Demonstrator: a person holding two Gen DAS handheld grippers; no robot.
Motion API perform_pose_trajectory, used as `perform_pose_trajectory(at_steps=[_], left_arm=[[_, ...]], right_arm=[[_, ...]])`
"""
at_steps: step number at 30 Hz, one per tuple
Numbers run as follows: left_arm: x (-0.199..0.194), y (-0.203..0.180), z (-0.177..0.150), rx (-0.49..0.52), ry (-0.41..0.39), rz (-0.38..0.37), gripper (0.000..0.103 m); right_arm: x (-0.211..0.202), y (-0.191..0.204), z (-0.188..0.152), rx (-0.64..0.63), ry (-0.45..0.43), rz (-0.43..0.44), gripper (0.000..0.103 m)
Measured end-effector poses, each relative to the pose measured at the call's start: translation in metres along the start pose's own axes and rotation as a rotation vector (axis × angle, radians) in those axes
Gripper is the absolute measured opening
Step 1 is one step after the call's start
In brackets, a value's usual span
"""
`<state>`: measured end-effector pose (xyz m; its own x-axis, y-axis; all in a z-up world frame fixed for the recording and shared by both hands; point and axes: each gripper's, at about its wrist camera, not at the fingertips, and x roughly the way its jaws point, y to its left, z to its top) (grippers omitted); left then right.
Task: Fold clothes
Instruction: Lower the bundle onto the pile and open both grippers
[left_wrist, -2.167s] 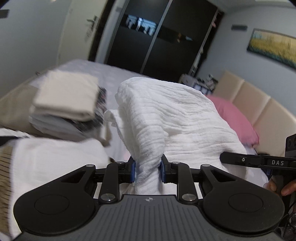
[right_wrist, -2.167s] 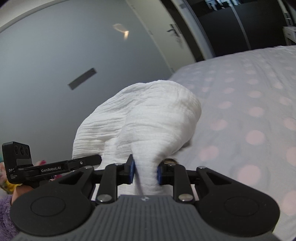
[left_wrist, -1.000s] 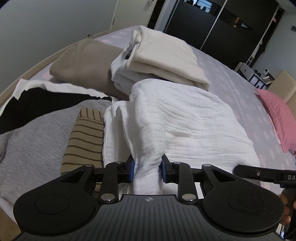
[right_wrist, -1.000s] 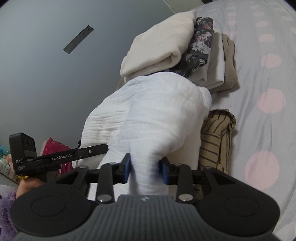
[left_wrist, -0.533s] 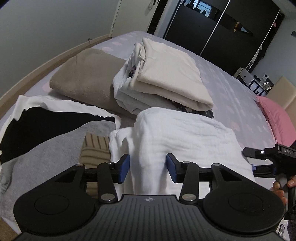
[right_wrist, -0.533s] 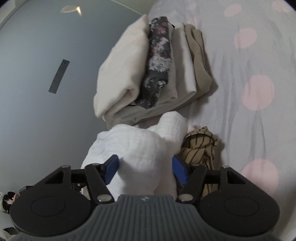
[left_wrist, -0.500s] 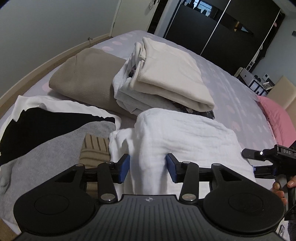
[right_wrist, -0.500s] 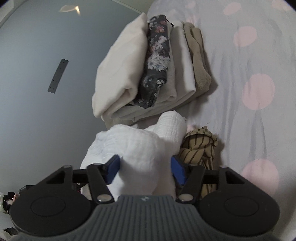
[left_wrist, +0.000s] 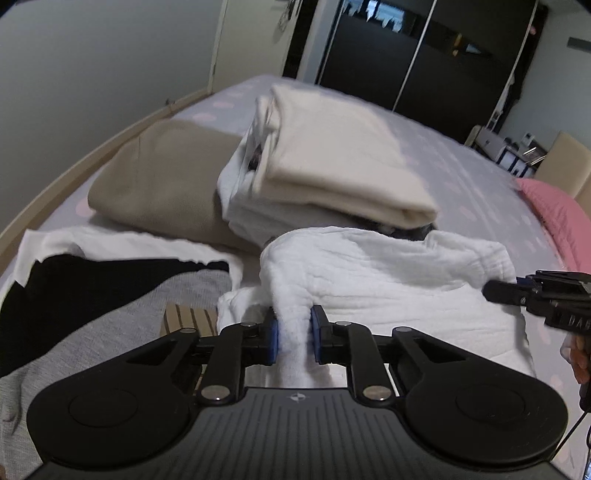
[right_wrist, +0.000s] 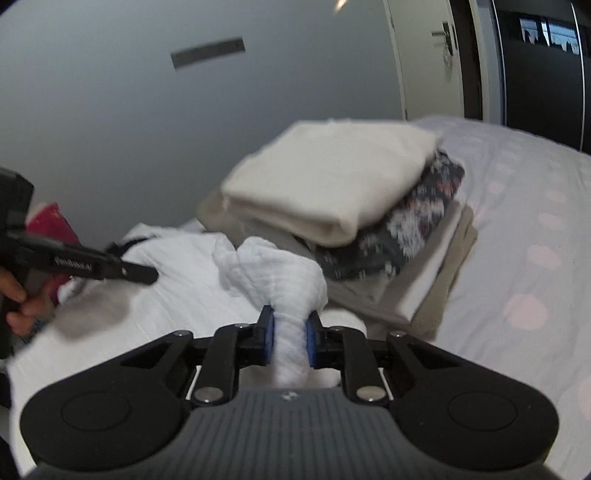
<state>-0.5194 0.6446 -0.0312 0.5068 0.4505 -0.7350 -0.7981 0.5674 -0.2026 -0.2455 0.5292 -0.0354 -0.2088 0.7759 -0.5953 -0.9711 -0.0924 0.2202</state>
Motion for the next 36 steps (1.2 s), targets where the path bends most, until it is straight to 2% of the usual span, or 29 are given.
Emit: perform_pose_trajectory(at_steps=[4, 9, 10, 12, 15, 18, 20, 22, 23, 24, 26, 30, 34, 36], left_arm=[[0.017, 0.004, -0.002, 0.010, 0.042, 0.002, 0.015], [0.016, 0.002, -0.005, 0.007, 0.038, 0.016, 0.017], [0.012, -0.001, -0.005, 0.008, 0.030, 0.028, 0.018], [-0.001, -0.007, -0.005, 0.014, -0.003, 0.042, 0.022], [-0.025, -0.016, -0.007, 0.025, -0.053, 0.071, 0.023], [-0.050, -0.034, -0.015, 0.061, -0.076, 0.144, 0.023], [-0.067, -0.048, -0.022, 0.069, -0.097, 0.169, 0.026], [-0.083, -0.061, -0.028, 0.063, -0.122, 0.187, 0.034], [-0.089, -0.068, -0.031, 0.062, -0.130, 0.203, 0.043], [-0.095, -0.075, -0.035, 0.066, -0.139, 0.215, 0.047], [-0.105, -0.091, -0.041, 0.083, -0.148, 0.227, 0.047], [-0.123, -0.116, -0.058, 0.074, -0.186, 0.197, 0.055], [-0.139, -0.140, -0.076, 0.084, -0.210, 0.206, 0.061], [-0.145, -0.150, -0.084, 0.086, -0.215, 0.214, 0.064]], right_arm=[[0.021, -0.014, -0.010, 0.072, 0.064, -0.025, 0.019], [0.019, -0.016, -0.014, 0.120, 0.078, -0.031, 0.022], [0.013, -0.014, -0.012, 0.120, 0.074, -0.035, 0.026], [-0.001, -0.006, -0.009, 0.092, 0.051, -0.044, 0.026], [-0.022, 0.004, -0.011, 0.042, 0.024, -0.063, 0.028], [-0.040, 0.012, -0.016, 0.035, 0.012, -0.071, 0.031], [-0.054, 0.018, -0.021, 0.045, 0.008, -0.061, 0.037], [-0.068, 0.026, -0.025, 0.051, 0.004, -0.050, 0.045], [-0.075, 0.029, -0.027, 0.052, 0.000, -0.048, 0.048], [-0.082, 0.033, -0.029, 0.052, -0.004, -0.045, 0.052], [-0.096, 0.040, -0.033, 0.051, -0.011, -0.038, 0.056], [-0.124, 0.055, -0.043, 0.031, -0.021, -0.018, 0.061], [-0.153, 0.070, -0.055, -0.006, -0.052, -0.040, 0.078], [-0.166, 0.074, -0.060, 0.001, -0.065, -0.044, 0.080]])
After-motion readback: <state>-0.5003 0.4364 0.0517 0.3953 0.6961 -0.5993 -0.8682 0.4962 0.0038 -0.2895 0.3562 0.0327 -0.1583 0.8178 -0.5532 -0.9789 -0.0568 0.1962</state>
